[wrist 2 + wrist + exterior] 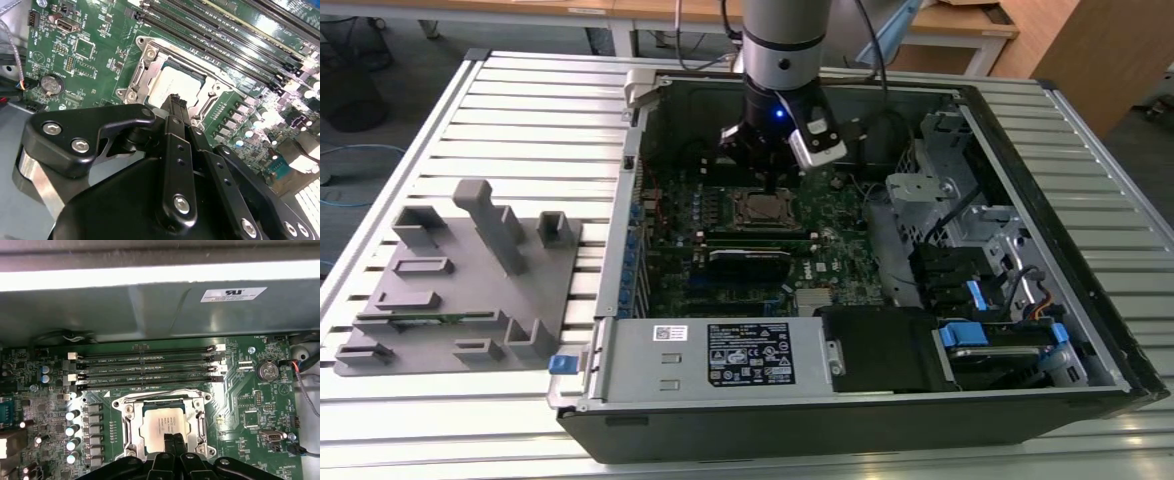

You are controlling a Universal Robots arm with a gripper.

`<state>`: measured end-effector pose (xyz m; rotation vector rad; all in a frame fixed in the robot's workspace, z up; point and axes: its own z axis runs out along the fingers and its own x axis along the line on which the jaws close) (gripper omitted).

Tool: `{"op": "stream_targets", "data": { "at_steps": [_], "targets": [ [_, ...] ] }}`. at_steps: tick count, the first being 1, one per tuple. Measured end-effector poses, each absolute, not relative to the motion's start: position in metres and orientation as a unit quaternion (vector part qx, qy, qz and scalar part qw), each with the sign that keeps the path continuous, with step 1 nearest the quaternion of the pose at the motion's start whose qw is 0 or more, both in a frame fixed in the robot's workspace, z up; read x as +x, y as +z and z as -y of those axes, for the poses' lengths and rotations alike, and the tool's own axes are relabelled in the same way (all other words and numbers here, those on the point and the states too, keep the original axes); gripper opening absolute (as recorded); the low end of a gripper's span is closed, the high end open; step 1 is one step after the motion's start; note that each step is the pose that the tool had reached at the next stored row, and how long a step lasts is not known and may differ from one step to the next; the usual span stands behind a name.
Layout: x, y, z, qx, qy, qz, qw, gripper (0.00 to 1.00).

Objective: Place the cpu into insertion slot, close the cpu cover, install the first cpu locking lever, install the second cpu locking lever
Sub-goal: 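Install the second cpu locking lever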

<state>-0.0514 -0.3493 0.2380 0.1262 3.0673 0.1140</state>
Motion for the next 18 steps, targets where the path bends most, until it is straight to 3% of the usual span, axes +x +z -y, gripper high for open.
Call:
{"op": "stream_targets", "data": {
  "at_steps": [18],
  "targets": [
    [-0.0513,0.2489,0.3506,0.041,0.037,-0.998,0.035,0.11]
  ]
}}
